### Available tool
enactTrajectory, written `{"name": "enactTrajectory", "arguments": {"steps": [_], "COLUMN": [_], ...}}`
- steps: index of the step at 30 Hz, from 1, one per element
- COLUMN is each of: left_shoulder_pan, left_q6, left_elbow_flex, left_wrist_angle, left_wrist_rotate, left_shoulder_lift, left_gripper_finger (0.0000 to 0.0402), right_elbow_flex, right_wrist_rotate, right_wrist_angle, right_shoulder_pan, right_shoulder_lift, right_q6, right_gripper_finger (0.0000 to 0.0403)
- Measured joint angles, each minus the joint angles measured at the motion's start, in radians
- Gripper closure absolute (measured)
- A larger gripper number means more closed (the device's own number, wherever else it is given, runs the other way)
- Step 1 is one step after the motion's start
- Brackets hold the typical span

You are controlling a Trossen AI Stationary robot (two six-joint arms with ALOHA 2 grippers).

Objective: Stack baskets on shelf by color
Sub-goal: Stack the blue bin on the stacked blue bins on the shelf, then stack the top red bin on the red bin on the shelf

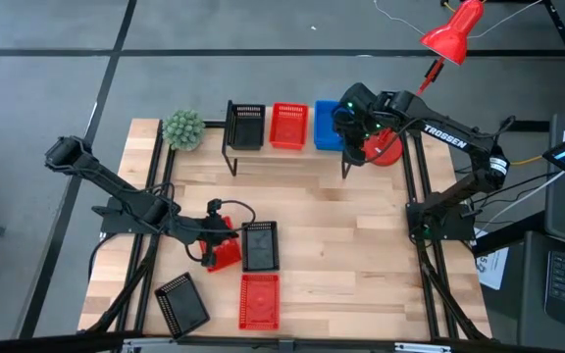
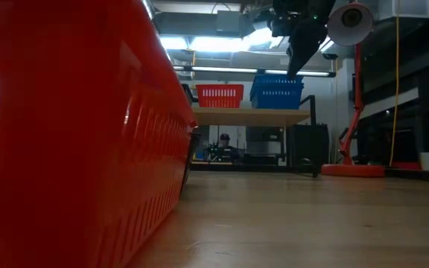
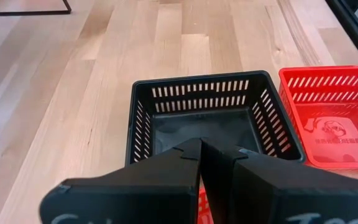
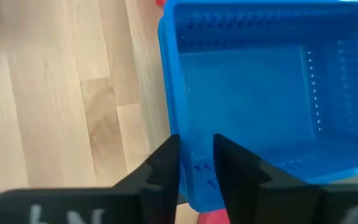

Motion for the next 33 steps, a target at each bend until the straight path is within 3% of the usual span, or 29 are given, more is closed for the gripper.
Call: {"name": "enactTrajectory", "arguments": {"steps": [9, 13, 21, 27, 33], "left_shoulder_pan": [0.0, 0.0, -0.001, -0.001, -0.001], "left_q6": [0.0, -0.001, 0.0, 0.0, 0.002], "left_elbow_flex": [0.0, 0.0, 0.0, 0.0, 0.0], "left_wrist_angle": [0.0, 0.0, 0.0, 0.0, -0.001], "left_wrist_rotate": [0.0, 0.0, 0.0, 0.0, 0.0], "left_shoulder_lift": [0.0, 0.0, 0.0, 0.0, 0.0], "left_gripper_finger": [0.0401, 0.0401, 0.0401, 0.0401, 0.0401], "right_elbow_flex": [0.067, 0.152, 0.206, 0.179, 0.069], "right_wrist_rotate": [-0.001, -0.004, -0.22, -0.186, -0.092], "right_wrist_angle": [-0.017, -0.022, -0.223, -0.266, -0.101], "right_shoulder_pan": [0.042, 0.089, 0.236, 0.424, 0.626], "right_shoulder_lift": [-0.002, -0.003, -0.005, -0.005, -0.004], "right_q6": [0.077, 0.228, 0.5, 0.688, 0.875], "right_gripper_finger": [0.0282, 0.0281, 0.0281, 0.0281, 0.0281]}}
